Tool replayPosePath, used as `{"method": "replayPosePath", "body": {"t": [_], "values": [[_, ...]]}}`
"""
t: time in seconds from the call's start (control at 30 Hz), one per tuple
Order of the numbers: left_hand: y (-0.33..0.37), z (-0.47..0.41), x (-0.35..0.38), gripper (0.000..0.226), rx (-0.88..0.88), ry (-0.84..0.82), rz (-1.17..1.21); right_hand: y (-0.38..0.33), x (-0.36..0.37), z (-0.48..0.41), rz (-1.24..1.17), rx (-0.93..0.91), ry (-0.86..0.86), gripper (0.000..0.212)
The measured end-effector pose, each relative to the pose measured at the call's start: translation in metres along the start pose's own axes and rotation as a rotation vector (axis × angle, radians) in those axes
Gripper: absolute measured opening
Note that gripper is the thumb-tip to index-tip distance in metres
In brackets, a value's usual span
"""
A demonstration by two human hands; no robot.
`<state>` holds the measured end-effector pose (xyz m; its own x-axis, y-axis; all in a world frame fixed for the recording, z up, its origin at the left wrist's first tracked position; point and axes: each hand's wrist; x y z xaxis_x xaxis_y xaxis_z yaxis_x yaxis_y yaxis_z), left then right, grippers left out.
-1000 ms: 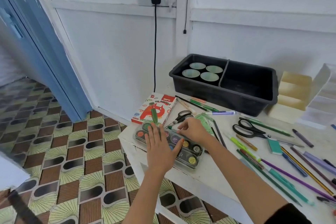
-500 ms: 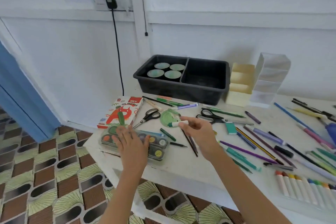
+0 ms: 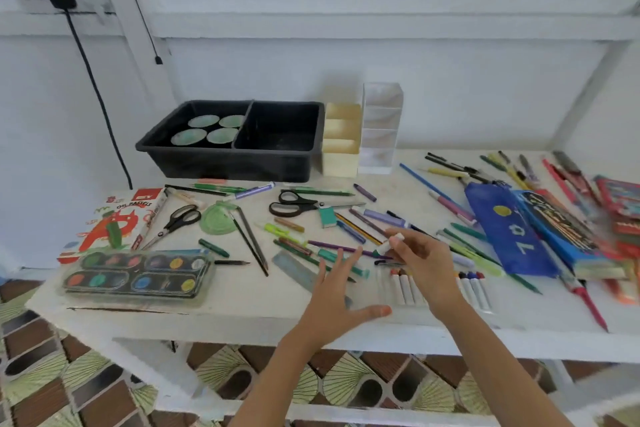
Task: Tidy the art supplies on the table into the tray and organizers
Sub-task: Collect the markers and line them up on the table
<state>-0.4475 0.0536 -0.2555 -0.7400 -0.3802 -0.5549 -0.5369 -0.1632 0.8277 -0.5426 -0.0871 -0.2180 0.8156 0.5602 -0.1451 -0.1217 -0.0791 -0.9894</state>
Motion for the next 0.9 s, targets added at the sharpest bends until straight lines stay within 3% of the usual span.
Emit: {"method": "replayPosePath", "body": {"t": [0.17,0.4,0.53,0.7,0.9], "values": [[-0.002,-0.015,0.027,0.108,0.050,0.002,-0.115,0.014,-0.025,0.012,0.151,-0.116,-0.017,0.014],[-0.016,-0.021,0.040,0.097,0.029,0.044,-0.231,0.045,-0.029,0.028,0.522,-0.522,-0.160,0.024],[-0.029,-0.025,0.041,0.094,0.063,0.015,-0.290,0.064,-0.027,0.030,0.789,-0.672,-0.117,0.030],[-0.030,-0.025,0.040,0.094,0.104,0.016,-0.324,0.072,-0.028,0.032,0.900,-0.654,-0.173,0.037],[-0.033,-0.025,0.039,0.090,0.062,-0.008,-0.350,0.068,-0.039,0.040,0.810,-0.533,-0.175,0.049]]}}
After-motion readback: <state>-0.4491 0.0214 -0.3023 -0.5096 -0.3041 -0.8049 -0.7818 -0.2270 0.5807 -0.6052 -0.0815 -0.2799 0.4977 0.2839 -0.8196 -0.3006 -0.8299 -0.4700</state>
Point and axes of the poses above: each hand's wrist, its own z-axis away from the middle knuckle, its own x-axis out of the palm, y = z × x, and after that the axes turned 5 degrees about x, right-handed
